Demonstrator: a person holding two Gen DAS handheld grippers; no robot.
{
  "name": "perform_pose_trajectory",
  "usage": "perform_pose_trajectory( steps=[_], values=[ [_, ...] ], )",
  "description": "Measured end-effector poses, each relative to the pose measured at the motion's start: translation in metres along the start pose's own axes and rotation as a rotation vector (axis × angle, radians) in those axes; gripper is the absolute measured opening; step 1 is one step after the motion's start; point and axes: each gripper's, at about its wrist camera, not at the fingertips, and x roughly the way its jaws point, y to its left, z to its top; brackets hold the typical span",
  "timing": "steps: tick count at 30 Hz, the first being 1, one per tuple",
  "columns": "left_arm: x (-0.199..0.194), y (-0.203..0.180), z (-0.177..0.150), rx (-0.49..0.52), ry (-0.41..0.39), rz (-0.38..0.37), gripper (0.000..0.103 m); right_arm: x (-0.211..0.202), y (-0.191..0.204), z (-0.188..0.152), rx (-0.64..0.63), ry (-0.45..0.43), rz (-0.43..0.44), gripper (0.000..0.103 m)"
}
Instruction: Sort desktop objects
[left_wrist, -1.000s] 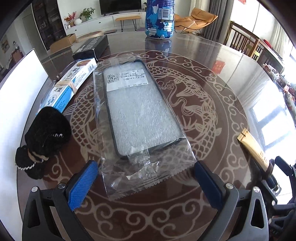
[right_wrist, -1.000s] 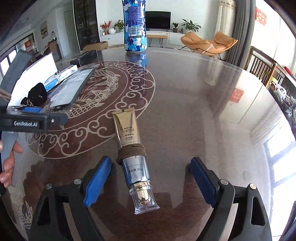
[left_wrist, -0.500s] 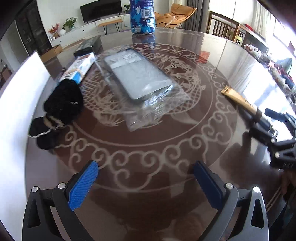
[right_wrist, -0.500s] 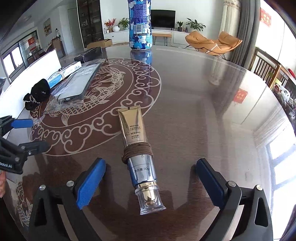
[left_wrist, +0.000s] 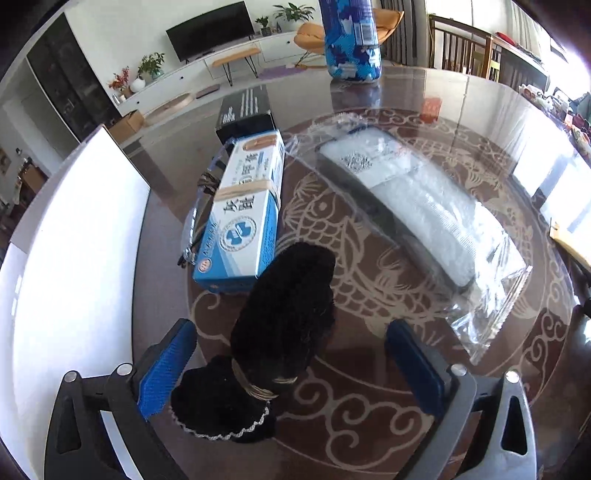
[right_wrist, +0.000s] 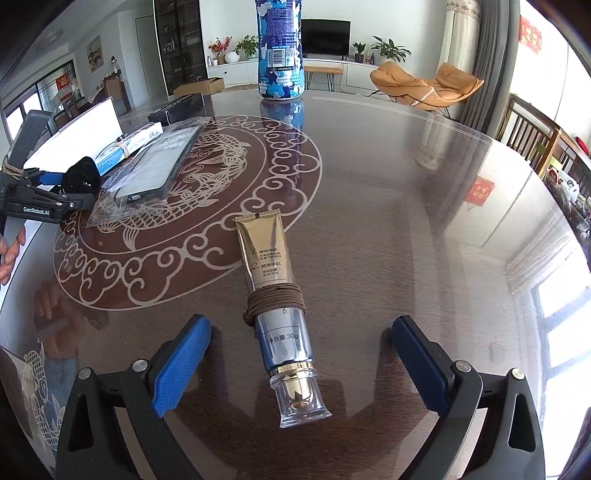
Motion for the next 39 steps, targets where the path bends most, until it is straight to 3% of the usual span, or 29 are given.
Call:
perform_pose_trajectory(
  steps=[1,2,3,9,14,16,18,19,21,22,39],
  values=[
    [-0.001,0.002,-0.001,-0.026,0.001,-0.032,0.071,0.000,0.000,0.000,0.000,0.000,0.000,0.099],
    [-0.003,0.005,-0.003,-0.064,0.002,-0.070,0.058,0.000,0.000,0.000,0.000,0.000,0.001,0.099],
    [-0.005,0.007,-0.004,-0.095,0.008,-0.097,0.034,0.000,0.000,0.000,0.000,0.000,0.001,0.099],
    [-0.030,-0.033,-0.041,-0.139,0.002,-0.088,0.032,0.000,-0.001,0.000,0.001,0.001,0.006,0.100],
    [-0.052,-0.064,-0.078,-0.146,-0.095,-0.028,0.040,0.000,-0.002,0.000,0.002,0.002,0.010,0.100],
    [-0.052,-0.061,-0.085,-0.172,-0.121,0.019,0.070,-0.001,-0.002,0.000,0.002,0.001,0.012,0.100],
    [-0.048,-0.047,-0.089,-0.235,-0.106,0.003,0.090,0.000,-0.001,0.002,-0.015,0.004,0.017,0.101],
    [-0.046,-0.039,-0.091,-0.271,-0.101,-0.027,0.090,0.001,0.000,0.003,-0.028,0.004,0.024,0.100],
    [-0.044,-0.032,-0.089,-0.273,-0.098,-0.017,0.093,0.002,0.001,0.004,-0.030,0.004,0.026,0.101],
    [-0.041,-0.033,-0.087,-0.256,-0.082,-0.016,0.103,0.002,0.001,0.004,-0.031,0.003,0.025,0.101],
    [-0.021,-0.031,-0.063,-0.210,-0.101,-0.053,0.103,0.004,0.003,0.005,-0.041,0.010,0.026,0.103]
  ],
)
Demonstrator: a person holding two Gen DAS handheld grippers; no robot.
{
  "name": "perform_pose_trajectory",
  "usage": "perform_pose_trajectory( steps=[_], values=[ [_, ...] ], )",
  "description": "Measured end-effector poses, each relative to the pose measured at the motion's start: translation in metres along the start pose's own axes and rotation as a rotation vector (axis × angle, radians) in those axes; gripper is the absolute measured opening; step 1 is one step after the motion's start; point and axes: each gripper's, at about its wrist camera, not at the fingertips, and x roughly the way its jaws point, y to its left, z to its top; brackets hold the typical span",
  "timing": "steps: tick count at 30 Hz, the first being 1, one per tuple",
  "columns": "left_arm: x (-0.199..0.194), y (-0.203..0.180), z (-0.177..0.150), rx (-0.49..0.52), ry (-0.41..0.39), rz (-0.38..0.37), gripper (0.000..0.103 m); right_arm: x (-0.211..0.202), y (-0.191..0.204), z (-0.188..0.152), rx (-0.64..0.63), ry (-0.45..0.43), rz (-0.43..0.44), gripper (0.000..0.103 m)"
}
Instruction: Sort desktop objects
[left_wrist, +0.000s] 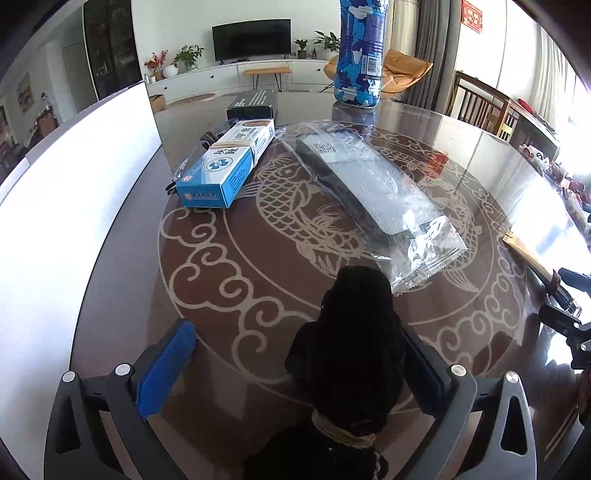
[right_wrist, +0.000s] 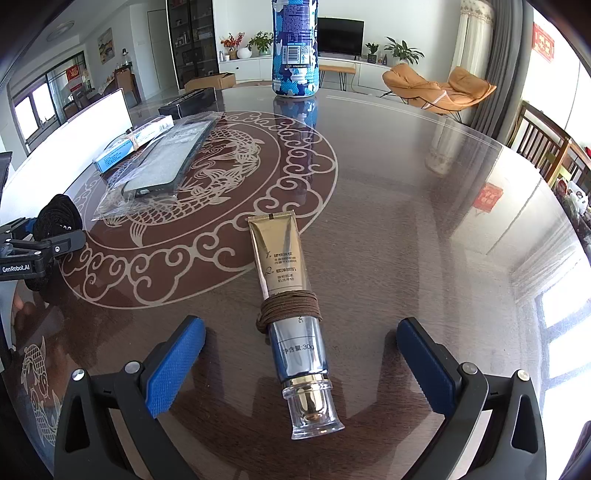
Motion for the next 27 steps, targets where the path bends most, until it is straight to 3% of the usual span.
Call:
perform_pose_trajectory(
  steps=[27],
  values=[
    [-0.0011,0.0004,0.0000,0.001,0.000,0.000,0.103,-0.0002,-0.0001,-0.0003,0.000,0.000,0.000,0.103]
  ],
)
